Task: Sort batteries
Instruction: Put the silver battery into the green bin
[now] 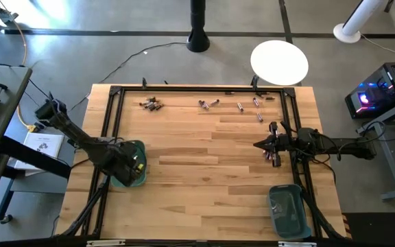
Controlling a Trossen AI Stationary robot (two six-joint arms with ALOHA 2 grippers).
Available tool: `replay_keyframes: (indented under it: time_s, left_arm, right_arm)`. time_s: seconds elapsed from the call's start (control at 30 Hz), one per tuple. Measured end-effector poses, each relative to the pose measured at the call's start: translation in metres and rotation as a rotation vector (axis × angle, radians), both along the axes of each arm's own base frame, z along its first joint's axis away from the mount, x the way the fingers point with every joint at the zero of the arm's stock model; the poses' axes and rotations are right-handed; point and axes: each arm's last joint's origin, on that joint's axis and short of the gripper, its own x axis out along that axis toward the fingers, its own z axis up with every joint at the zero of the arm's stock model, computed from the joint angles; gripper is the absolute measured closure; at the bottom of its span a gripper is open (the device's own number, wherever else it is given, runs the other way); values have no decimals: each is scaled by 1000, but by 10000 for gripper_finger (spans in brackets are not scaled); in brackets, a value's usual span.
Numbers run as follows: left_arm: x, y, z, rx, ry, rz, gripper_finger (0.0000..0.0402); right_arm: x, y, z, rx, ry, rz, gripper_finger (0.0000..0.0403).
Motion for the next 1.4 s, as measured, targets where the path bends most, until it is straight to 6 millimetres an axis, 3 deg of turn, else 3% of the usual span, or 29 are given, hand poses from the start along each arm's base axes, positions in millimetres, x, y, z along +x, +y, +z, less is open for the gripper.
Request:
replay_keyframes:
  time_s: [0.4, 0.67, 0.9, 1.17, 1.4]
  left_arm:
    - [11, -6, -27, 149, 14, 203, 370]
    - [10, 7, -58, 113, -49, 280, 370]
    - [9, 18, -66, 122, -32, 304, 370]
    - [13, 18, -67, 97, -54, 315, 328]
    - [9, 18, -59, 28, -20, 269, 250]
  right_arm:
    - [0, 0, 0, 0, 0, 0, 402]
    - [0, 0, 0, 0, 0, 0, 402]
    - [0, 0, 0, 0, 0, 0, 402]
    - [0, 0, 0, 0, 0, 0, 402]
    - [0, 0, 0, 0, 0, 0, 402]
